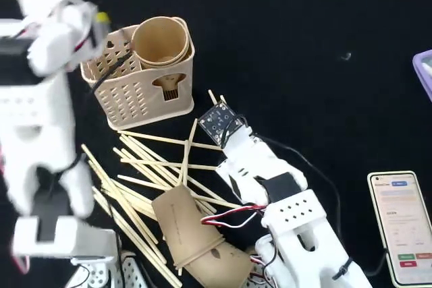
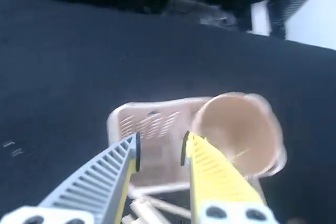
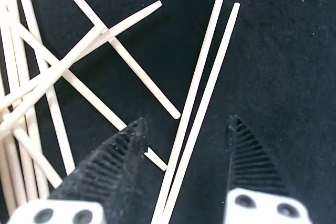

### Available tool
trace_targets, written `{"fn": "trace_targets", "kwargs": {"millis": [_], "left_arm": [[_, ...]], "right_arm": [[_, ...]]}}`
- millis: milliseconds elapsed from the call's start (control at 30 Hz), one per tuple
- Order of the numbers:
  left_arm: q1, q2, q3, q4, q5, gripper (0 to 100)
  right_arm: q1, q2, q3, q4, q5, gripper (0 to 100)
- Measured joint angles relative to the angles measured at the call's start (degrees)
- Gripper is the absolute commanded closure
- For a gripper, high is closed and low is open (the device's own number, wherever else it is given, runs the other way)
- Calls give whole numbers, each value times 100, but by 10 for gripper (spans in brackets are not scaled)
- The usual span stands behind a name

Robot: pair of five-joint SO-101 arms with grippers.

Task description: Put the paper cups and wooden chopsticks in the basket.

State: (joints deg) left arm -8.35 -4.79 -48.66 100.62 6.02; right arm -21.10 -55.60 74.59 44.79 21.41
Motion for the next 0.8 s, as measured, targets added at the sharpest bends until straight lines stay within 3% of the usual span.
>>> {"fn": "trace_targets", "kwargs": {"millis": [300,567,800], "left_arm": [[-589,-3174,4158,0,-1442,838],[-615,-4782,7200,-369,-2031,838],[642,-5591,8651,-589,-2040,838]], "right_arm": [[0,0,0,0,0,747],[0,0,0,0,0,747],[0,0,0,0,0,747]]}}
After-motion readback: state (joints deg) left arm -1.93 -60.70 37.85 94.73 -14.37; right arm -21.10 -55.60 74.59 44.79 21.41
